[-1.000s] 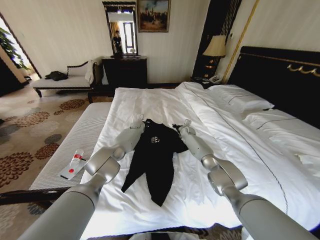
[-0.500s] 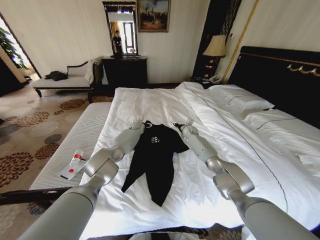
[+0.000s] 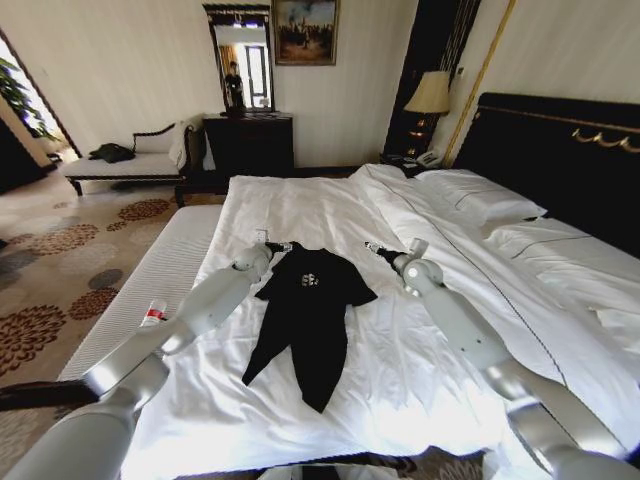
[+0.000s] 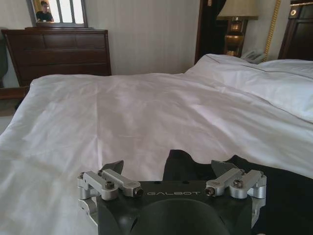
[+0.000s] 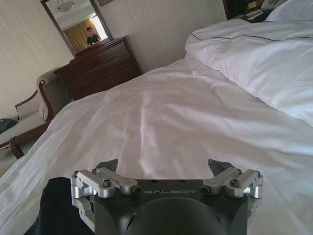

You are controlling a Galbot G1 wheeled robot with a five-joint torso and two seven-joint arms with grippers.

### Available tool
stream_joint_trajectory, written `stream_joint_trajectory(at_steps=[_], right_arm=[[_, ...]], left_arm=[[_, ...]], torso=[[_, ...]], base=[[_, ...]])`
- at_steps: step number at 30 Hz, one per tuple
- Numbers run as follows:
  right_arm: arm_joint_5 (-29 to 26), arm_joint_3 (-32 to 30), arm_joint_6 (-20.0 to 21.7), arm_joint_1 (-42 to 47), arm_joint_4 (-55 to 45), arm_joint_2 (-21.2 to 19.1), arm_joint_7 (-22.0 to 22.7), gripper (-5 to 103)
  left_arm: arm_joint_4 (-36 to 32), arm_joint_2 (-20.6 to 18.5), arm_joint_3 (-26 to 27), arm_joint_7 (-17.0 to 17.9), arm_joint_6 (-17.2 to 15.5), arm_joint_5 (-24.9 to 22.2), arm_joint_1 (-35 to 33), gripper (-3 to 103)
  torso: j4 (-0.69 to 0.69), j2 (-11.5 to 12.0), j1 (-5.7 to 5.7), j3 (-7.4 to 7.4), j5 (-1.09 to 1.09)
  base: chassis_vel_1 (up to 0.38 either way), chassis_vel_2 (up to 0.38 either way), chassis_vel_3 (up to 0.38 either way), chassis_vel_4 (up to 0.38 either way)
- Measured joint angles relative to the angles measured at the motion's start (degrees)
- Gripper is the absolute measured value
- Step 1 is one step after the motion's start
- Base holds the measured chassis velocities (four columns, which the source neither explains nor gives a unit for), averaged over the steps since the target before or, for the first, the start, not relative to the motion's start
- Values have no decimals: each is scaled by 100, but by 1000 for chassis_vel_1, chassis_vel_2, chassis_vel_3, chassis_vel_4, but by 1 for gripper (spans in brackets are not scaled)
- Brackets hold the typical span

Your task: Fold the clothes on the bed.

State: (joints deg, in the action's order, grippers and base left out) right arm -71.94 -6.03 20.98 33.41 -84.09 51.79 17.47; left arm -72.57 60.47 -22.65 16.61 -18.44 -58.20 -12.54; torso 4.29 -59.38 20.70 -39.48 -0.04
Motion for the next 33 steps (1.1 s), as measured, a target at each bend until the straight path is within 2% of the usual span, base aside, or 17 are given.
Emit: stream_joint_trajectory(at_steps=[4, 8, 11, 13, 17, 18, 22, 23, 25, 27, 28, 33], right_arm=[[-23, -226, 0, 445, -472, -196, 81, 100], [-72, -491, 1, 935, -1032, -357, 219, 100], [-69, -1101, 45, 1883, -1844, -509, 338, 100], [-48, -1304, 69, 2147, -2033, -525, 370, 100], [256, -2072, 125, 3300, -2804, -456, 388, 100], [256, -2072, 125, 3300, -2804, -456, 388, 100], [634, -2712, 182, 4587, -3689, -105, 288, 100], [634, -2712, 182, 4587, -3689, -105, 288, 100], [780, -2820, 206, 4950, -3966, 85, 247, 100], [942, -2873, 229, 5257, -4186, 281, 209, 100], [942, -2873, 229, 5257, -4186, 281, 209, 100], [1219, -2951, 257, 5989, -4608, 642, 96, 100]], left_arm=[[-694, -335, 36, 63, 37, -70, -287, 100], [-1161, -626, 196, 123, 72, -60, -580, 100], [-1723, -1167, 602, 131, 120, 48, -1211, 100], [-1865, -1304, 750, 120, 126, 63, -1420, 100], [-2652, -1871, 1715, -92, 227, 387, -2609, 100], [-2652, -1871, 1715, -92, 227, 387, -2609, 100], [-3410, -2089, 2613, -329, 376, 877, -4108, 100], [-3410, -2089, 2613, -329, 376, 877, -4108, 100], [-3638, -2097, 2912, -473, 507, 1134, -4692, 100], [-3808, -2032, 3205, -638, 669, 1407, -5189, 100], [-3808, -2032, 3205, -638, 669, 1407, -5189, 100], [-4154, -1729, 3788, -763, 799, 1542, -6093, 100]], torso=[[7, 0, 0, 0, 1], [6, 0, 2, 0, 1], [4, 0, 3, -1, 0], [4, 0, 2, -1, 0], [3, -1, 0, 1, 3], [3, -1, 0, 1, 3], [6, -1, 1, 0, -1], [6, -1, 1, 0, -1], [4, -1, 0, 0, -1], [3, -1, 0, 0, 0], [3, -1, 0, 0, 0], [5, 1, 2, -1, 1]], base=[[0, 0, 0, 0], [0, 0, 0, 0], [0, 0, 0, 0], [0, 0, 0, 0], [0, 0, 0, 0], [0, 0, 0, 0], [0, 0, 0, 0], [0, 0, 0, 0], [0, 0, 0, 0], [0, 0, 0, 0], [0, 0, 0, 0], [0, 0, 0, 0]])
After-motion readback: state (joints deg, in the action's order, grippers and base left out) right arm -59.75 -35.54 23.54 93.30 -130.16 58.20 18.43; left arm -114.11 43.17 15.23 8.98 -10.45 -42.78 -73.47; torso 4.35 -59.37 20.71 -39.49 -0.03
